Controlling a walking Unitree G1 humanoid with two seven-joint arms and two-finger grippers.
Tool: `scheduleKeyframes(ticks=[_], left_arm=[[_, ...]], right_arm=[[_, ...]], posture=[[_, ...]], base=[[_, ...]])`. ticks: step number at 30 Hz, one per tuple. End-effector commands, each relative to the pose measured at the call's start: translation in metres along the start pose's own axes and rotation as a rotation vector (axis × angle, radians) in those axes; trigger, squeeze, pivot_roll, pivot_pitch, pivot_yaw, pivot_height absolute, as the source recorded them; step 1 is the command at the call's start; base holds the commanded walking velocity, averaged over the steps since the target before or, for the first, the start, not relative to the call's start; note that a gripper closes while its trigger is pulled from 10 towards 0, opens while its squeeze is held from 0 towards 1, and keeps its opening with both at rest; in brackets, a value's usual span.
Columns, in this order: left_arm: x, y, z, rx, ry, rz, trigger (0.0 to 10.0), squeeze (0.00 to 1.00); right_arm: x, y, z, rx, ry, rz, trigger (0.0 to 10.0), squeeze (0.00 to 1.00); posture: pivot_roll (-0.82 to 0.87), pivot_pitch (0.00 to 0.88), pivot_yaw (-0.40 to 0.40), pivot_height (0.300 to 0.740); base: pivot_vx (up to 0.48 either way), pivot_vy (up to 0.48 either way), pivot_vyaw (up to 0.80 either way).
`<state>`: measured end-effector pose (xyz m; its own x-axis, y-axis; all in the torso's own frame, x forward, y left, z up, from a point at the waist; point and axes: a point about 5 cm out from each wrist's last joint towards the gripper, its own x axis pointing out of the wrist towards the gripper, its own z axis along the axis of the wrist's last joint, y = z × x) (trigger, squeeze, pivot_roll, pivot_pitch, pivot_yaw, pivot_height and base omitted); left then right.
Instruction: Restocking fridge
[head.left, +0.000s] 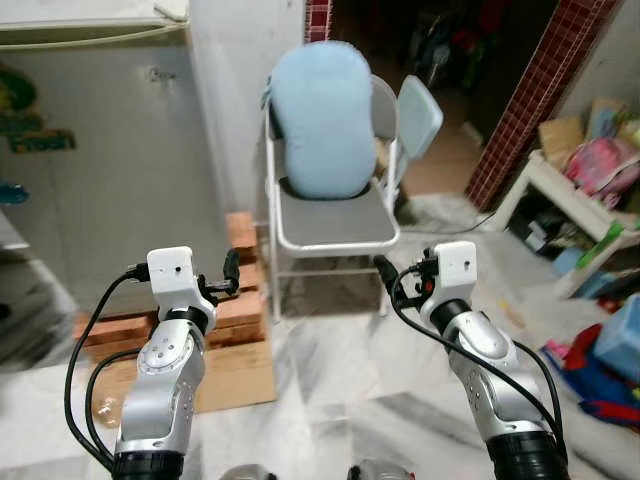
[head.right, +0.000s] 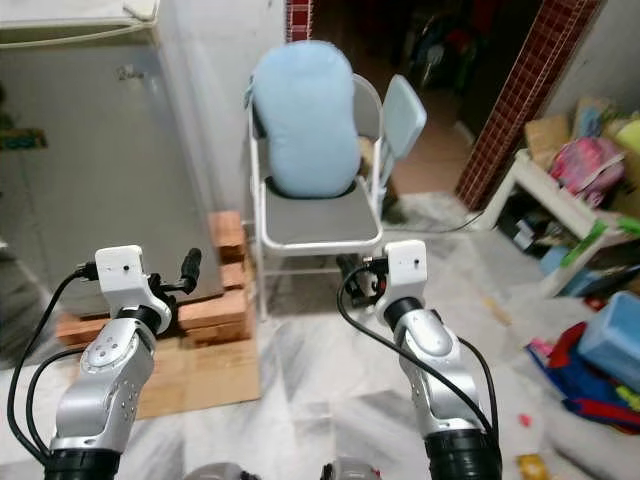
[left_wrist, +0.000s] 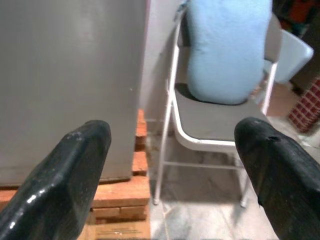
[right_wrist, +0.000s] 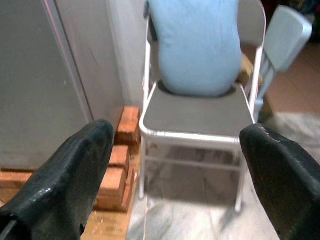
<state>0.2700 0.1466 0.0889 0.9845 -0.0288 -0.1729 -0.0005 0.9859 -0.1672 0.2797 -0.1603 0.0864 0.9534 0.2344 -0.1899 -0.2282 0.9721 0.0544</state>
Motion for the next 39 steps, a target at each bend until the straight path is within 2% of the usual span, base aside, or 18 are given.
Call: scheduleKeyframes(ticks=[1,14,27,31,39], left_arm=[[0.0,0.003,0.002,0.019,-0.003,0.003,10.0,0.0],[-0.003,0.001,-0.002,0.0,0.019,-0.009,10.0,0.0],[-0.002,-0.001,-0.003,-0.006,0.033,-0.026,10.0,0.0],[-0.004,-0.002,-0.009,-0.025,0.064,-0.045,10.0,0.0],[-0.003,-0.012,-0.006,-0.05,0.076,-0.14,10.0,0.0]], right_arm=[[0.002,0.002,0.006,0.002,-0.026,0.009,10.0,0.0],[0.005,0.003,0.008,-0.001,-0.028,0.02,10.0,0.0],[0.005,0.004,0.008,-0.006,-0.028,0.026,10.0,0.0],[0.005,0.003,0.007,-0.005,-0.023,0.025,10.0,0.0],[0.007,0.006,0.008,0.0,-0.025,0.028,10.0,0.0]], posture=[[0.01,0.0,-0.008,0.74],[0.01,0.0,-0.008,0.74],[0.0,0.0,-0.005,0.74],[0.0,0.0,-0.007,0.74],[0.0,0.0,-0.001,0.74]], base=[[0.0,0.48,0.0],[0.0,0.48,0.0],[0.0,0.48,-0.8],[0.0,0.48,-0.8],[0.0,0.48,-0.8]])
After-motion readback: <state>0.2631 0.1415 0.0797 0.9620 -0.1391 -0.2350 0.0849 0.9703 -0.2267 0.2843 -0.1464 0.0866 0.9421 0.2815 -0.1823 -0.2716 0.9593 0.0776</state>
